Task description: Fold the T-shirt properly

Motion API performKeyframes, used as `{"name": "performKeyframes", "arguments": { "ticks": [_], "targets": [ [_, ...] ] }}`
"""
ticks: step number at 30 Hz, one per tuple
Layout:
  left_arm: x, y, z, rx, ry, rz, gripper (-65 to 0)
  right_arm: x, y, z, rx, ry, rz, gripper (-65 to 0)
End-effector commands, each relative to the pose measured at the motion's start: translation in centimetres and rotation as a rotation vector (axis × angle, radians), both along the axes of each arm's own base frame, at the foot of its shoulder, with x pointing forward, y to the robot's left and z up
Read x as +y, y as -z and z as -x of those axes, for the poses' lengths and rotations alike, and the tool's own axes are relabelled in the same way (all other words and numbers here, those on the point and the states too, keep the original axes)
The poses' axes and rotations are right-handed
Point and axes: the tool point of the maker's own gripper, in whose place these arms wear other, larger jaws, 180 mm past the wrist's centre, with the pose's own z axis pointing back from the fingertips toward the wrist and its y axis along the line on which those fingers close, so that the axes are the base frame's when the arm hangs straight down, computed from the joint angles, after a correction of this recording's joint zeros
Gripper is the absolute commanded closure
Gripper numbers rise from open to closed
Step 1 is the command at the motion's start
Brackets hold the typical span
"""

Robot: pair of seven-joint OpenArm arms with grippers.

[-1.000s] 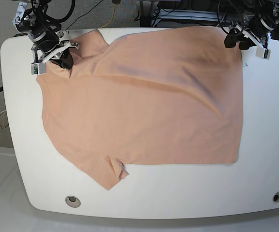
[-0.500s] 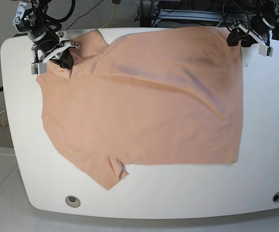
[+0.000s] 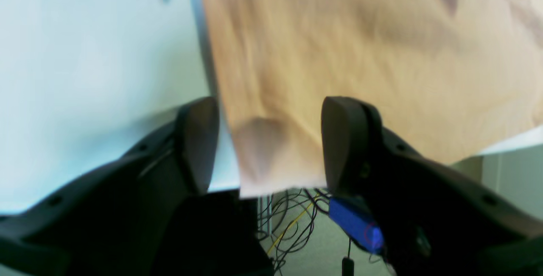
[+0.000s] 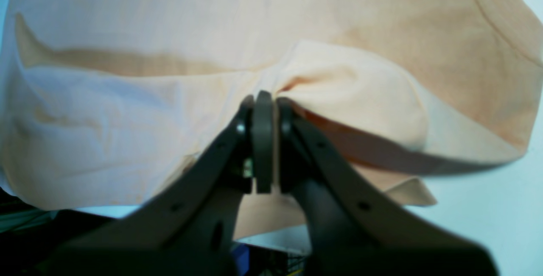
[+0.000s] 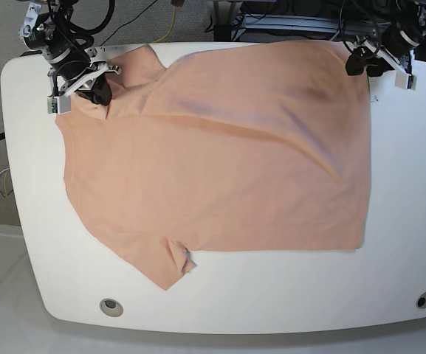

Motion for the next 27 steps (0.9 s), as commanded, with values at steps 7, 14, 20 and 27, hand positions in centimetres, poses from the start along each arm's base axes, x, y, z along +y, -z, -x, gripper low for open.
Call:
{"name": "performKeyframes", "arguments": {
  "ticks": [7, 14, 20, 27],
  "targets": [
    [-2.1, 0.5, 0.1, 0.017, 0.05, 0.03, -36.2, -0.2, -1.0, -0.4, -0.038, -0.006, 0.008, -0.5],
    [-4.1, 0.9, -0.2, 0.014, 0.072, 0.07, -36.2, -0.2, -1.0, -0.4, -0.038, -0.006, 0.008, -0.5],
    [-4.4, 0.9, -0.2, 0.014, 0.08, 0.074, -36.2, -0.2, -1.0, -0.4, -0.038, -0.006, 0.008, -0.5],
    [-4.2, 0.8, -0.3, 0.011, 0.083, 0.069, -35.8, -0.3, -1.0, -0.4, -0.038, -0.005, 0.009, -0.5]
  ]
}}
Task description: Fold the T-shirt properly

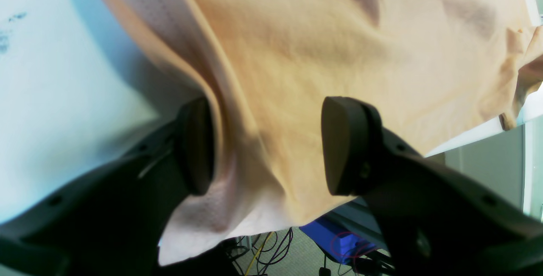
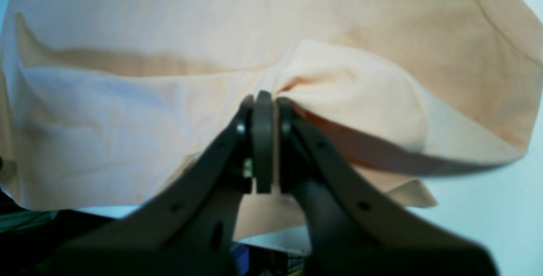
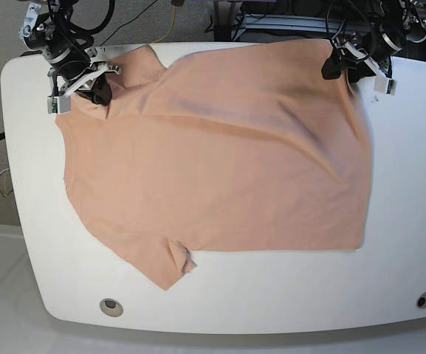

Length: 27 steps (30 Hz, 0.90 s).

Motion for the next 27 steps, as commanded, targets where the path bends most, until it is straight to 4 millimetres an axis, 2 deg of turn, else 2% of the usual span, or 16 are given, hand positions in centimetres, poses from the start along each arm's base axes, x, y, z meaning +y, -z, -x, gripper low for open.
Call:
{"name": "performKeyframes", "arguments": {
  "ticks": [1, 4, 6, 7, 8, 9, 12, 21, 27],
  "targets": [
    [0.42, 0.44, 0.94, 0.043, 0.02, -0.035, -35.0, -0.28, -1.01, -0.45, -0.038, -0.005, 0.009, -0.5],
    [0.47, 0.44, 0.94, 0.043, 0.019, -0.035, -26.2, -0.28, -1.01, -0.45, -0.038, -0.005, 0.009, -0.5],
    [0.52, 0.42, 0.93, 0.043, 0.019, -0.037, -14.4, -0.28, -1.01, -0.45, -0.038, -0.005, 0.009, -0.5],
    [0.52, 0.42, 0.93, 0.043, 0.019, -0.037, -10.9, -0.28, -1.01, -0.45, -0.038, -0.005, 0.009, -0.5],
    [0.52, 0.42, 0.93, 0.043, 0.019, -0.037, -1.7, -0.28, -1.01, -0.45, -0.038, -0.005, 0.009, -0.5],
    [0.52, 0.42, 0.93, 0.043, 0.019, -0.037, 0.0, -0.28, -1.01, -0.45, -0.038, -0.005, 0.009, -0.5],
    [0.52, 0.42, 0.93, 0.043, 0.019, -0.037, -3.0, -0.28, -1.01, -0.45, -0.038, -0.005, 0.009, -0.5],
    [0.59, 0.29, 0.69, 0.036, 0.021, -0.039, -1.7, -0.28, -1.01, -0.45, -0.038, -0.005, 0.009, -0.5],
    [1.35, -0.01, 0.45, 0.032, 0.035, -0.061, -1.7, -0.28, -1.06, -0.56, -0.041, -0.005, 0.009, -0.5]
  ]
}}
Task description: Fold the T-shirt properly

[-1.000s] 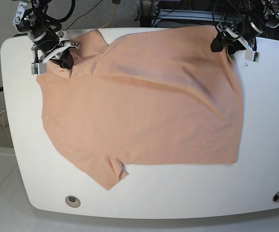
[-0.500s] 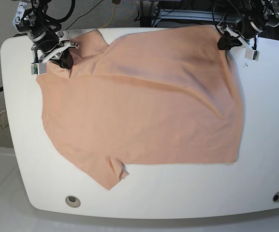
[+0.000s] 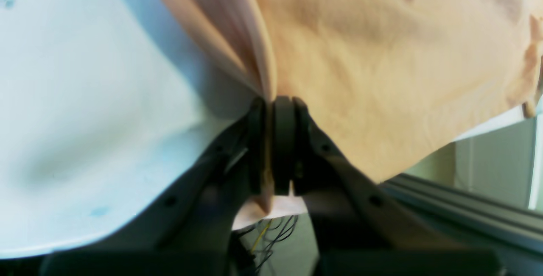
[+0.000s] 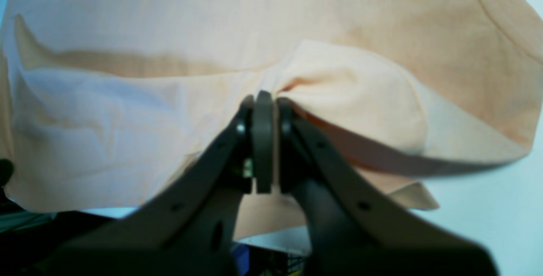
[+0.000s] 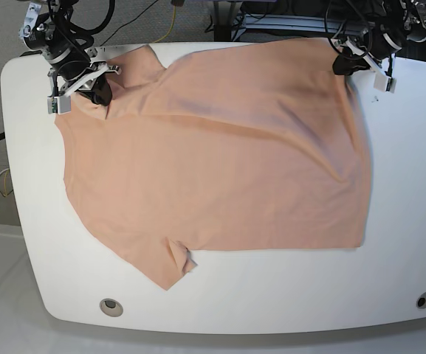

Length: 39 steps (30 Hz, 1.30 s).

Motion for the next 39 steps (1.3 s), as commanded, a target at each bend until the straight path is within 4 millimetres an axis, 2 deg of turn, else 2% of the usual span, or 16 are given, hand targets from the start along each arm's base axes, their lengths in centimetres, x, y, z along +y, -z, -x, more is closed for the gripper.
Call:
{"name": "performKeyframes", "arguments": {
  "ticks": [1, 7, 15, 29, 39],
  "targets": [
    [0.6, -0.6, -0.4, -0.021, 0.006, -0.017, -1.7, -0.3, -1.1, -0.5, -0.041, -0.005, 0.009, -0.5],
    [1.9, -2.8, -2.3, -0.098, -0.003, -0.068, -1.7, -0.3, -1.1, -0.7, -0.044, -0.005, 0.009, -0.5],
    [1.6, -5.0, -4.4, -0.182, 0.014, -0.086, -1.7, -0.1, -1.2, -0.8, -0.049, -0.005, 0.003, -0.5],
    [1.3, -5.6, -5.5, -0.216, 0.017, -0.077, -1.7, 1.5, -2.9, -1.5, -0.113, -0.001, -0.144, -0.5],
    [1.4, -6.3, -6.7, -0.25, 0.016, -0.08, -1.7, 1.7, -3.6, -2.5, -0.146, -0.004, -0.159, -0.1]
  ]
}}
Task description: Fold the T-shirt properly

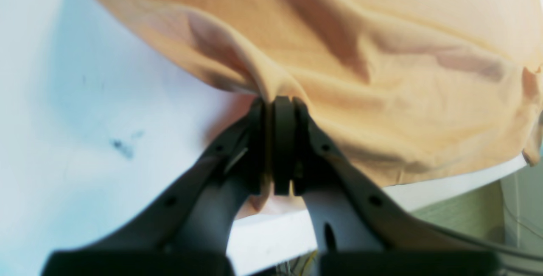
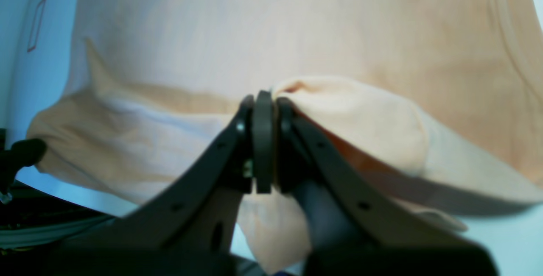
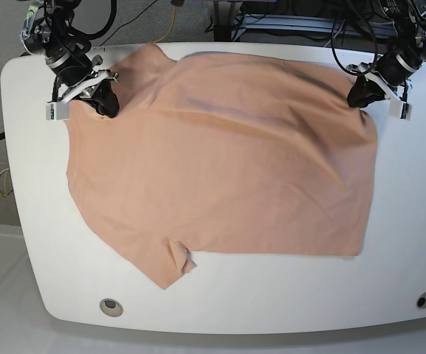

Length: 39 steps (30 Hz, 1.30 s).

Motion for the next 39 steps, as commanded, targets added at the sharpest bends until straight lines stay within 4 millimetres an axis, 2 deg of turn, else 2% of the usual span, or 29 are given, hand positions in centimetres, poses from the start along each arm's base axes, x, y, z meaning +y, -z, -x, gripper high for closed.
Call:
{"name": "performKeyframes", "arguments": {
  "ticks": [1, 17, 23, 39],
  "targets": [
    [0.1, -1.4, -0.8, -0.053, 0.006, -0.003, -1.7, -0.1, -1.3, -0.7, -0.052, -0.006, 0.001, 0.0],
    [0.2, -3.2, -3.7, -0.136, 0.003, -0.004, -1.7, 0.0, -2.2, -1.9, -0.09, -0.005, 0.0, 0.0],
    [0.2, -4.2, -5.1, -0.178, 0.003, -0.004, -1.7, 0.0, -2.9, -2.9, -0.122, -0.005, 0.0, 0.0],
    [0.4, -5.7, -7.0, -0.239, 0.0, -0.011, -1.7, -0.1, -5.0, -5.6, -0.208, -0.004, 0.0, 0.0]
  ]
}}
